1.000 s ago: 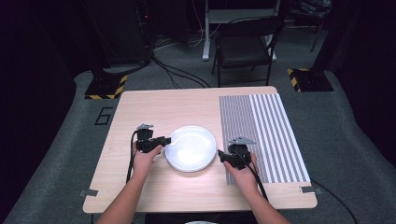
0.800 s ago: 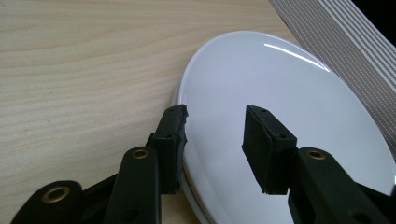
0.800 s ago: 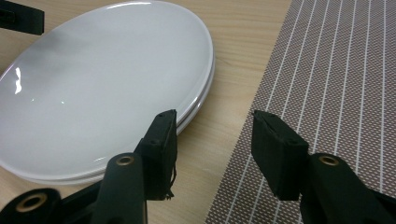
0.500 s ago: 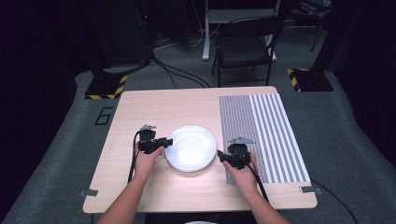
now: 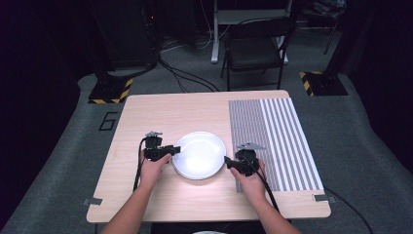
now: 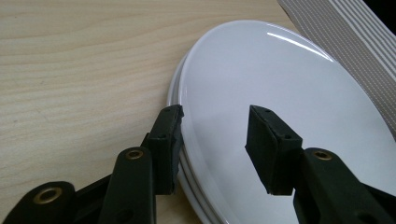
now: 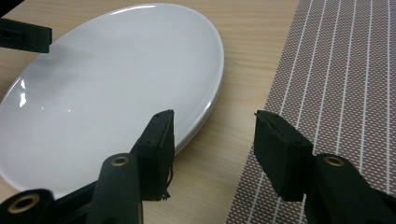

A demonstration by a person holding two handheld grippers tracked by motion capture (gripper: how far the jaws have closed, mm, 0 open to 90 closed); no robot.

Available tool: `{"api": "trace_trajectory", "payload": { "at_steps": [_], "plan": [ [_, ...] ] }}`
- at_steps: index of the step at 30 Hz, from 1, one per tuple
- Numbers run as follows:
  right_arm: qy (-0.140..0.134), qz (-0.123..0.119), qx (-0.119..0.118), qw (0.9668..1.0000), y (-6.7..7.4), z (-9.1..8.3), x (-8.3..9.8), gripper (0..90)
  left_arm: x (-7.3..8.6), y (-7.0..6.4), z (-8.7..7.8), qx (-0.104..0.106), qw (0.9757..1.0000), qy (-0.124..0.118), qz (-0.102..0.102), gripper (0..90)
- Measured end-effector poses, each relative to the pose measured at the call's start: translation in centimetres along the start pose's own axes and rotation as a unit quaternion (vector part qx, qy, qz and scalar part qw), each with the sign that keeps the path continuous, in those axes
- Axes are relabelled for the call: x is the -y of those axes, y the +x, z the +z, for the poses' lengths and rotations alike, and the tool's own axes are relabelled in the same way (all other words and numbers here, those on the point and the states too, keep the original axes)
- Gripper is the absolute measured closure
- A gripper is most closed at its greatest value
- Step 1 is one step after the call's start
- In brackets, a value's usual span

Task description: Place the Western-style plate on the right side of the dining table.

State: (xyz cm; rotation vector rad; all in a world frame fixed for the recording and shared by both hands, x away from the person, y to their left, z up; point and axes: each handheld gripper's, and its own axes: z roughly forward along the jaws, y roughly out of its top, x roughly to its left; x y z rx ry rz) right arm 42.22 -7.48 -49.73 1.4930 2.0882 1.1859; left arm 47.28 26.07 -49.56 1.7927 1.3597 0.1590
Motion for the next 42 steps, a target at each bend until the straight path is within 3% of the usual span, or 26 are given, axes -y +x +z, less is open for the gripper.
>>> {"api": "trace_trajectory", "payload": {
  "at_steps": [6, 23, 42],
  "plan": [
    [-0.004, 0.014, -0.003, 0.9999, 0.1, 0.4, -0.1, 46.3, 0.2, -0.3, 0.1, -0.003, 1.0, 0.001, 0.007, 54.2],
    [0.02, 0.046, -0.025, 0.9984, 1.7, 3.0, 0.4, 43.8, 0.4, -0.4, 0.1, 0.001, 1.0, -0.001, 0.008, 54.1],
    [0.011, 0.055, -0.012, 0.9984, 0.6, 1.2, -0.5, 48.5, 0.8, -1.6, 1.0, 0.021, 0.9996, 0.011, 0.017, 55.3]
  ]
}}
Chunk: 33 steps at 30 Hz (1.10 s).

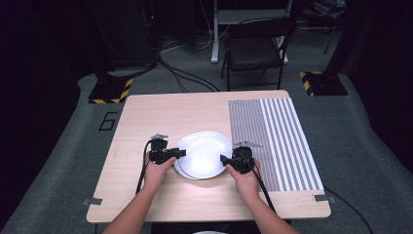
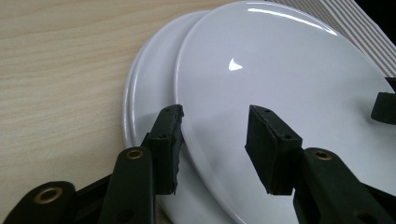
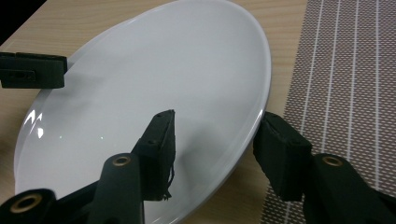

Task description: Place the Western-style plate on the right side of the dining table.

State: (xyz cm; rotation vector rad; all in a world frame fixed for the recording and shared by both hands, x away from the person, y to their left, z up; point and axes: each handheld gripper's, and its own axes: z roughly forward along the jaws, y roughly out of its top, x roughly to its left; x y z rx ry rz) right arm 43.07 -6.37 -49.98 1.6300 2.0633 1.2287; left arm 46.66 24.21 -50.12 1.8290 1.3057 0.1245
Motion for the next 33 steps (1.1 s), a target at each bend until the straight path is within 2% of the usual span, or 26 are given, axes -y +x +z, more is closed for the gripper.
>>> {"api": "trace_trajectory", "payload": {
  "at_steps": [12, 24, 33],
  "plan": [
    [0.0, 0.0, 0.012, 0.9999, -1.1, -1.3, -0.4, 48.4, 0.2, -1.3, 1.0, 0.008, 0.9998, 0.0, 0.016, 55.3],
    [-0.006, 0.001, 0.016, 0.9998, -1.9, -2.5, -0.6, 48.4, 0.2, -2.2, 1.8, 0.023, 0.9996, -0.001, 0.018, 55.5],
    [-0.007, -0.001, 0.027, 0.9996, -2.4, -3.3, -0.4, 48.5, 0.1, -3.0, 2.5, 0.031, 0.9991, 0.0, 0.03, 55.3]
  ]
}}
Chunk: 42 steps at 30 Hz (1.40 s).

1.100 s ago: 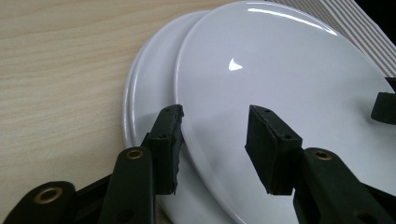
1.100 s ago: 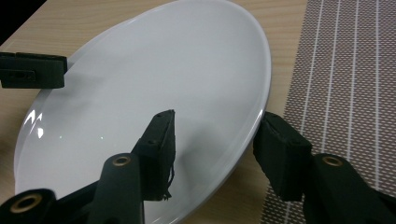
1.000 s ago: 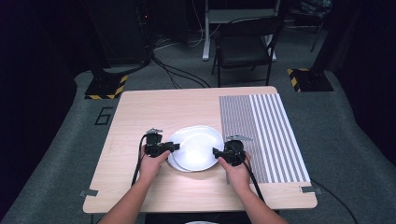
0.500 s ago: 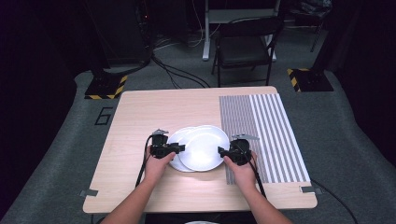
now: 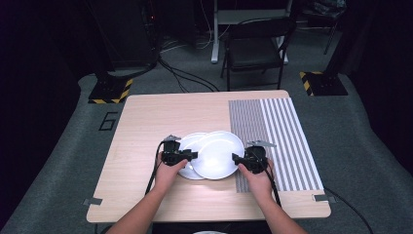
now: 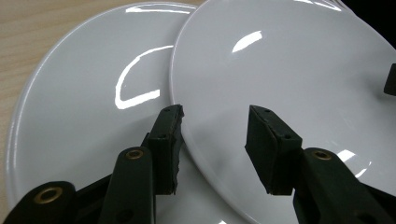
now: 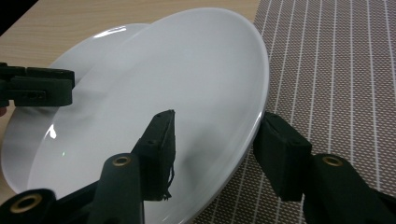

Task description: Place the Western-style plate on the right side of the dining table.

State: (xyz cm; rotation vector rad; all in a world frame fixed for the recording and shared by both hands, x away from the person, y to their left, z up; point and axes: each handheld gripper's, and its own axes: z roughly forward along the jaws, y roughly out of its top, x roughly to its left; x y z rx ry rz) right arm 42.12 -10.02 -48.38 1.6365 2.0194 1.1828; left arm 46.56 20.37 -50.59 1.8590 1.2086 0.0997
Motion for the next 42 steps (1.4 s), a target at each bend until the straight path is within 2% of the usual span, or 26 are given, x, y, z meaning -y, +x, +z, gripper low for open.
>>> {"api": "trace_trajectory", "payload": {
  "at_steps": [6, 12, 16, 19, 21, 28, 33, 39, 42],
  "plan": [
    [-0.004, 0.001, 0.0, 1.0, -0.4, -0.3, 0.3, 51.1, -0.1, -0.3, 0.2, -0.006, 0.9999, 0.003, 0.012, 55.3],
    [0.004, -0.001, 0.003, 1.0, -0.6, -0.3, 0.9, 52.4, -0.1, -0.3, 0.2, -0.015, 0.9997, 0.0, 0.019, 55.3],
    [0.003, -0.005, 0.007, 1.0, -0.5, -0.5, 1.1, 53.2, 0.1, -0.4, 0.4, -0.019, 0.9996, 0.008, 0.02, 55.3],
    [0.005, -0.006, 0.006, 0.9999, -0.7, -0.4, 1.3, 53.6, 0.3, -0.8, 0.6, -0.028, 0.999, 0.013, 0.032, 54.0],
    [0.007, -0.003, 0.007, 0.9999, -0.7, -0.3, 1.4, 53.5, 0.4, -1.1, 0.6, -0.028, 0.9992, 0.007, 0.029, 52.6],
    [0.004, 0.009, 0.005, 0.9999, -0.5, -0.1, 1.9, 50.9, 0.8, -1.9, 0.6, -0.042, 0.9979, 0.003, 0.049, 46.4],
    [0.008, 0.017, 0.004, 0.9998, -0.1, 0.1, 2.4, 47.3, 1.0, -2.5, 0.4, -0.053, 0.9969, -0.009, 0.057, 45.5],
    [0.005, 0.027, 0.006, 0.9996, 0.2, 0.3, 2.6, 45.1, 1.2, -2.6, 0.3, -0.056, 0.9975, -0.015, 0.04, 46.8],
    [0.006, 0.037, 0.007, 0.9993, 0.2, 0.4, 2.7, 45.6, 1.1, -2.6, 0.1, -0.057, 0.9976, -0.016, 0.038, 49.1]
  ]
}}
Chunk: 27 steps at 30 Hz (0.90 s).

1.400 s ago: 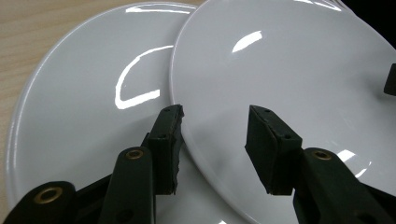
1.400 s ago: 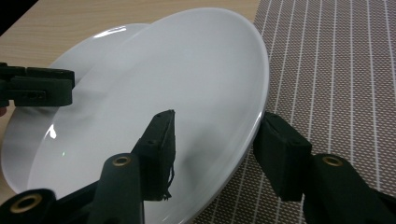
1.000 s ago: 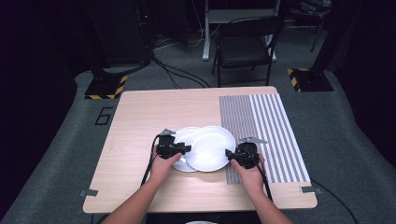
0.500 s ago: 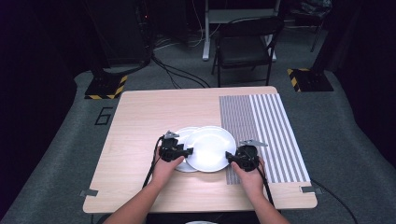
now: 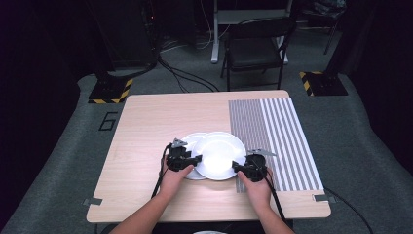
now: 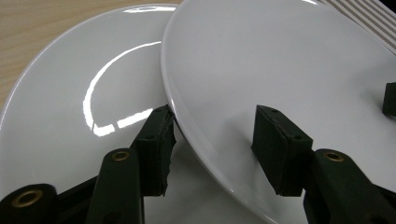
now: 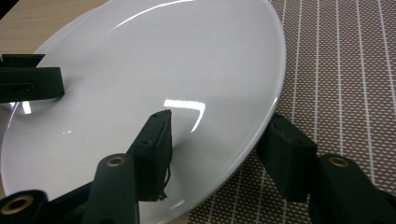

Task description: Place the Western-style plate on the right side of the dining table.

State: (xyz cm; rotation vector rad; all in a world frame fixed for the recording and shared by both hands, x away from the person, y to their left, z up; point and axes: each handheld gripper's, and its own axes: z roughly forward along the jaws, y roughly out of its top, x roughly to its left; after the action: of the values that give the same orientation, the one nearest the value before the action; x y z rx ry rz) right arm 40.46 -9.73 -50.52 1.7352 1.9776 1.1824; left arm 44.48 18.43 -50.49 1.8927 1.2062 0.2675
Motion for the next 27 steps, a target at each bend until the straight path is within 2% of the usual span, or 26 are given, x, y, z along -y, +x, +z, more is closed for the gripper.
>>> {"api": "trace_trajectory", "payload": {
  "at_steps": [2, 6, 10, 13, 21, 27],
  "plan": [
    [-0.003, 0.004, 0.001, 1.0, 0.0, 0.0, 0.0, 46.4, -0.1, -0.1, 0.0, -0.004, 1.0, 0.002, -0.002, 49.8],
    [-0.006, 0.009, -0.001, 0.9999, -0.2, -0.1, 0.1, 47.5, -0.1, 0.0, -0.2, 0.001, 1.0, 0.002, -0.007, 52.3],
    [-0.007, 0.014, 0.0, 0.9999, -0.4, -0.4, 0.0, 48.7, -0.3, -0.4, -0.3, 0.002, 1.0, -0.002, 0.0, 54.1],
    [-0.009, 0.013, 0.003, 0.9999, -0.6, -0.6, -0.3, 49.1, -0.3, -0.7, -0.3, 0.004, 1.0, -0.004, -0.003, 54.0],
    [-0.011, 0.023, -0.012, 0.9996, -1.1, -0.7, -0.4, 49.3, -0.8, -0.8, -0.3, 0.005, 0.9999, -0.009, -0.012, 54.1],
    [-0.014, 0.021, -0.016, 0.9996, -1.2, -0.8, -0.6, 49.2, -1.1, -1.0, -0.5, -0.006, 0.9999, -0.01, -0.001, 54.4]
  ]
}}
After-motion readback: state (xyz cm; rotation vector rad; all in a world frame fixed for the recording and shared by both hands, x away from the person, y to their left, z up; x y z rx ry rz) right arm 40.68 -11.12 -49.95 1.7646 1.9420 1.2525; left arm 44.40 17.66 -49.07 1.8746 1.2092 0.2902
